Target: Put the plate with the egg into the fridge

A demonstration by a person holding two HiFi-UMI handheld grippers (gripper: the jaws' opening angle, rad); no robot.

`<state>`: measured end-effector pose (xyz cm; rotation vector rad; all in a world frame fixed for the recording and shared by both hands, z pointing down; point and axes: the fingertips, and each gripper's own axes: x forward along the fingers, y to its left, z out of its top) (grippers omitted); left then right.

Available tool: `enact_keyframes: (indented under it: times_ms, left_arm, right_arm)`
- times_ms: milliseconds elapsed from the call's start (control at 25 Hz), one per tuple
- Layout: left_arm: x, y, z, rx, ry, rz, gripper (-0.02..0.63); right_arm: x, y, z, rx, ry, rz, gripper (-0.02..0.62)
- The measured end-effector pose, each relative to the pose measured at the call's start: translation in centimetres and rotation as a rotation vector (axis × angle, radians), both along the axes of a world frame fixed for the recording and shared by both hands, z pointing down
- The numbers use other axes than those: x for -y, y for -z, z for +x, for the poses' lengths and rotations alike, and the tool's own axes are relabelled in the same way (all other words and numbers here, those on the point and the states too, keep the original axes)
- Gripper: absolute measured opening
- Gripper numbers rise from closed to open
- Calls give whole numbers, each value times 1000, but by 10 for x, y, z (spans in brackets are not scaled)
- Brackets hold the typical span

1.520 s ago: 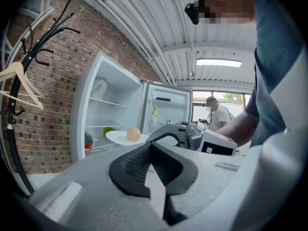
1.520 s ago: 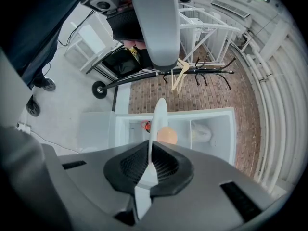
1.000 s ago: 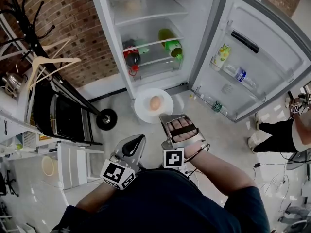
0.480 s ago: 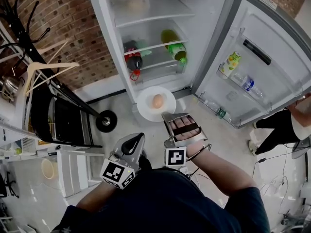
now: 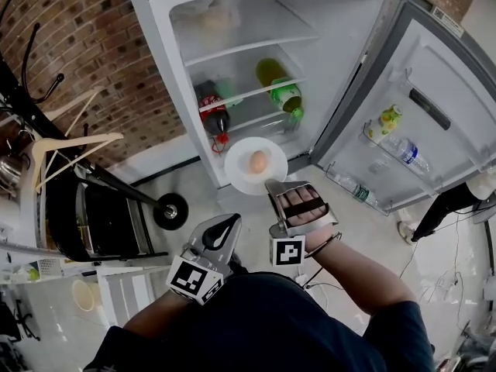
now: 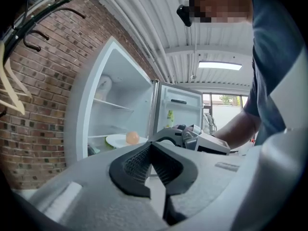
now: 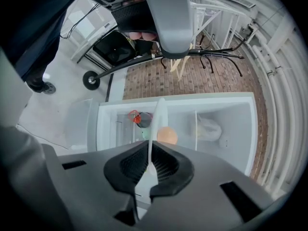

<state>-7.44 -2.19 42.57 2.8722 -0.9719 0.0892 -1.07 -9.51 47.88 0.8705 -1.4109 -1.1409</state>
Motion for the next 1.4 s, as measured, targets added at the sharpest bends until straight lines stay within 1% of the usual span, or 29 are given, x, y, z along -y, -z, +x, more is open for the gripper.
enact_keyframes:
  times_ms: [120, 280, 520, 800, 920, 1120, 1280, 1400]
  left_arm:
    - [18, 4, -8, 0, -29, 7, -8]
    - [37, 8, -15, -10, -43, 11, -8]
    - [57, 13, -11, -13, -39, 21, -8]
    - [77, 14, -3, -6, 35, -4, -8]
    - [87, 16, 1, -4, 73, -1, -8]
    - [97, 15, 10, 4, 109, -1, -8]
    - [106, 14, 12, 8, 141, -4, -8]
    - [111, 13, 12, 9, 166, -8, -8]
  right_arm:
    - [20, 1, -3, -5, -30, 7, 18]
    - [43, 0, -7, -7, -52, 13, 18]
    - [81, 0, -7, -23, -29, 21, 18]
    - [131, -8, 5, -32, 6, 11, 18]
    - [154, -9, 7, -41, 33, 18, 18]
    - [187, -14, 12, -44, 53, 8, 18]
    - [214, -16, 11, -57, 70, 18, 18]
    - [235, -20, 10, -58, 82, 7, 18]
